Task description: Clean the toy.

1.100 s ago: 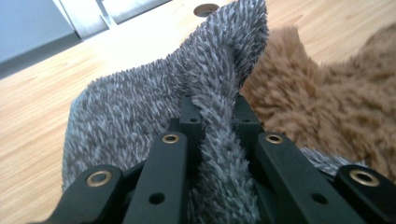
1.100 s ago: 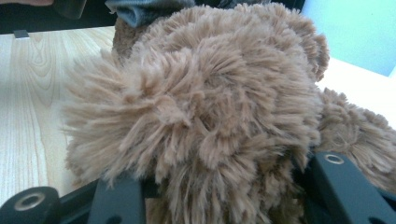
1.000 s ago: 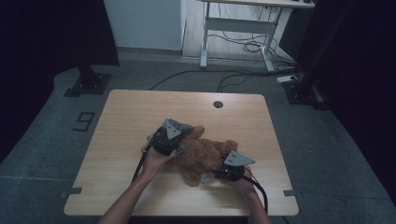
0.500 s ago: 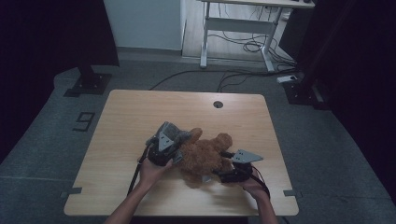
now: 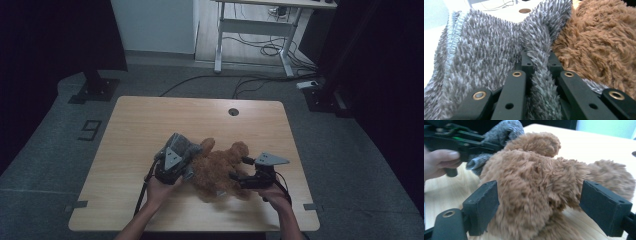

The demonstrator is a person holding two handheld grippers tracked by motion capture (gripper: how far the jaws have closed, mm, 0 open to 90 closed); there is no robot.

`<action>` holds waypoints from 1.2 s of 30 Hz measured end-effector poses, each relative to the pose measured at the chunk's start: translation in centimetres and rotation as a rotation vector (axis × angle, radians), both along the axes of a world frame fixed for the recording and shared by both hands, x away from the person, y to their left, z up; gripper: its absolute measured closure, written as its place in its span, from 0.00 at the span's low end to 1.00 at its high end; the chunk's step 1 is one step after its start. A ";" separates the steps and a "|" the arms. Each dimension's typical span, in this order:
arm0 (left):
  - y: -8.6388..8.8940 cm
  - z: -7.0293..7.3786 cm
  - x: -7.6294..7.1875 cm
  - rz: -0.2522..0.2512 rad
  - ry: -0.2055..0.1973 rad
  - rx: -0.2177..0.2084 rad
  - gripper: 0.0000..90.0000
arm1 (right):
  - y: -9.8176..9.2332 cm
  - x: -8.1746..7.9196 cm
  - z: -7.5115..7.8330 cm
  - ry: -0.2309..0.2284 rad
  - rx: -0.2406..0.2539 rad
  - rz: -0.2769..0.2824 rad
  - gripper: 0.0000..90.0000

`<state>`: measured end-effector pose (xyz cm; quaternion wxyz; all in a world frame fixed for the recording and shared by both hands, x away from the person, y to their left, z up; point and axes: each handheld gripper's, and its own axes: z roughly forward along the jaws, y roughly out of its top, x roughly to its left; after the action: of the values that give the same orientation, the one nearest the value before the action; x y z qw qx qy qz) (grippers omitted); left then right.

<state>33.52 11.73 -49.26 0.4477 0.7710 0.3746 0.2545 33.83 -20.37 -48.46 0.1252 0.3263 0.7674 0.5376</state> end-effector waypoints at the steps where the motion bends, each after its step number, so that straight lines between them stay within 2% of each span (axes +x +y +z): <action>1: 0.1 -0.1 -0.2 0.000 -0.004 -0.001 0.90 | 0.5 0.2 -0.1 0.009 -0.009 -0.003 0.16; 3: 0.2 -0.1 -0.4 -0.001 -0.008 -0.002 0.90 | 1.6 0.5 -0.3 0.020 -0.018 0.002 0.14; 8: 0.3 -0.2 -0.6 -0.001 -0.009 -0.007 0.90 | 2.7 0.9 -0.7 0.036 -0.026 -0.014 0.13; 13: 0.3 -0.4 -0.9 0.000 -0.017 -0.012 0.90 | 3.5 1.1 -1.5 0.112 -0.066 -0.032 0.12; 19: 0.4 -0.5 -1.5 -0.004 -0.020 -0.015 0.90 | 3.4 1.0 -2.7 0.191 -0.041 -0.033 0.12; 23: 0.6 -0.5 -1.8 -0.006 -0.020 -0.021 0.90 | 3.4 0.7 -3.2 0.196 -0.035 -0.001 0.16; 26: 0.8 -0.3 -2.1 -0.008 -0.016 -0.032 0.90 | 3.5 0.4 -3.4 0.157 -0.050 0.021 0.25; 29: 0.9 0.3 -2.1 -0.014 -0.004 -0.042 0.90 | 3.4 0.1 -3.5 0.114 -0.053 0.046 0.41; 32: 0.8 1.8 -2.1 -0.028 0.015 -0.048 0.89 | 3.3 -0.4 -3.5 0.061 -0.066 0.071 0.51; 36: -0.3 4.3 -2.1 -0.067 0.009 -0.055 0.89 | 3.0 -0.8 -3.5 0.007 -0.077 0.097 0.55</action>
<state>31.44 11.41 -44.99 0.4751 0.7716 0.3575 0.2258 33.06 -17.37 -52.00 0.1088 0.2856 0.8028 0.5120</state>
